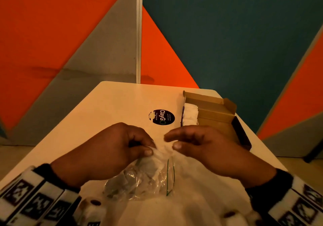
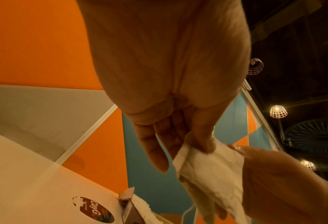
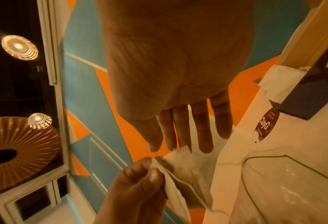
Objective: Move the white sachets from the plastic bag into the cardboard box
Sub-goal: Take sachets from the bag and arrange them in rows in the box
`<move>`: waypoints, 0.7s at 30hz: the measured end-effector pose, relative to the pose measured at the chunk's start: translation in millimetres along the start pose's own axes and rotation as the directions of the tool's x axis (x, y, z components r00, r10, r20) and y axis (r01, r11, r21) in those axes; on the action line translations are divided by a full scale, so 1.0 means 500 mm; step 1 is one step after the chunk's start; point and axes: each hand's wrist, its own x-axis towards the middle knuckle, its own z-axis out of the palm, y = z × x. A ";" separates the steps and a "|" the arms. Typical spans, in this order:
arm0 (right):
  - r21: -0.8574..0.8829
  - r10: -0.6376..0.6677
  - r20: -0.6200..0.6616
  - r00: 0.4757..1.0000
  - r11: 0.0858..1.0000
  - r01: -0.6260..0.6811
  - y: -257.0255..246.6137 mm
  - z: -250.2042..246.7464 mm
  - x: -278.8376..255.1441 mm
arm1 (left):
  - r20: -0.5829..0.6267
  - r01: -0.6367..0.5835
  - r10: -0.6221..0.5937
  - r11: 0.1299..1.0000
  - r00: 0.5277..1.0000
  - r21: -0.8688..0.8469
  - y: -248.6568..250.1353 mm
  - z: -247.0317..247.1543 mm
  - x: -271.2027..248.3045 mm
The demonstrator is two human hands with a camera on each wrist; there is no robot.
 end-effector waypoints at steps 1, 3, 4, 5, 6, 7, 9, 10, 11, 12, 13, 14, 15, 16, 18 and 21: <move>-0.012 -0.020 0.031 0.999 1.000 0.021 -0.007 0.012 0.002 | 0.006 -0.003 0.003 1.000 1.000 -0.005 0.001 0.001 0.001; -0.003 -0.031 0.055 0.998 1.000 0.031 -0.012 0.027 0.009 | 0.006 -0.007 0.007 0.999 1.000 -0.036 0.000 0.000 0.002; 0.024 -0.019 0.055 0.998 1.000 0.018 -0.010 0.028 0.011 | 0.004 -0.010 0.010 0.998 1.000 -0.061 -0.002 -0.001 0.001; 0.048 -0.009 0.054 0.999 0.999 0.006 -0.009 0.026 0.012 | 0.001 -0.014 0.014 0.996 1.000 -0.089 -0.005 -0.002 -0.001; 0.066 -0.002 0.054 0.999 0.998 -0.002 -0.007 0.023 0.011 | 0.000 -0.016 0.016 0.993 1.000 -0.121 -0.008 -0.003 -0.004; 0.080 0.001 0.060 0.998 0.997 -0.006 -0.006 0.019 0.009 | 0.000 -0.017 0.017 0.988 1.000 -0.154 -0.011 -0.004 -0.008; 0.108 0.006 0.087 0.996 0.994 -0.015 -0.007 0.010 0.002 | 0.007 -0.023 0.025 0.976 1.000 -0.216 -0.016 -0.009 -0.016; 0.116 0.009 0.098 0.995 0.993 -0.020 -0.008 0.004 -0.003 | 0.010 -0.033 0.036 0.969 0.999 -0.246 -0.018 -0.012 -0.021; 0.123 0.011 0.101 0.995 0.992 -0.023 -0.009 -0.001 -0.006 | 0.008 -0.043 0.047 0.957 0.999 -0.286 -0.021 -0.014 -0.024; 0.137 0.009 0.094 0.996 0.990 -0.022 -0.010 -0.005 -0.009 | 0.001 -0.050 0.054 0.940 0.999 -0.337 -0.022 -0.015 -0.026; 0.162 0.009 0.077 0.997 0.987 -0.022 -0.011 -0.008 -0.011 | -0.014 -0.059 0.058 0.917 0.998 -0.395 -0.024 -0.015 -0.027; 0.196 0.018 0.054 0.998 0.980 -0.028 -0.013 -0.008 -0.011 | -0.033 -0.072 0.064 0.891 0.997 -0.449 -0.024 -0.013 -0.028; 0.236 0.035 0.029 0.999 0.971 -0.041 -0.016 -0.006 -0.011 | -0.054 -0.090 0.073 0.864 0.996 -0.495 -0.022 -0.009 -0.027; 0.278 0.055 0.008 0.998 0.959 -0.055 -0.020 -0.001 -0.010 | -0.071 -0.117 0.094 0.840 0.993 -0.529 -0.020 -0.005 -0.026; 0.323 0.079 -0.004 0.997 0.943 -0.073 -0.029 0.011 -0.009 | -0.116 -0.185 0.145 0.796 0.983 -0.577 -0.021 0.008 -0.022; 0.273 0.080 0.014 0.997 0.959 -0.080 -0.042 0.029 -0.009 | -0.206 -0.255 0.159 0.733 0.966 -0.631 -0.017 0.030 -0.009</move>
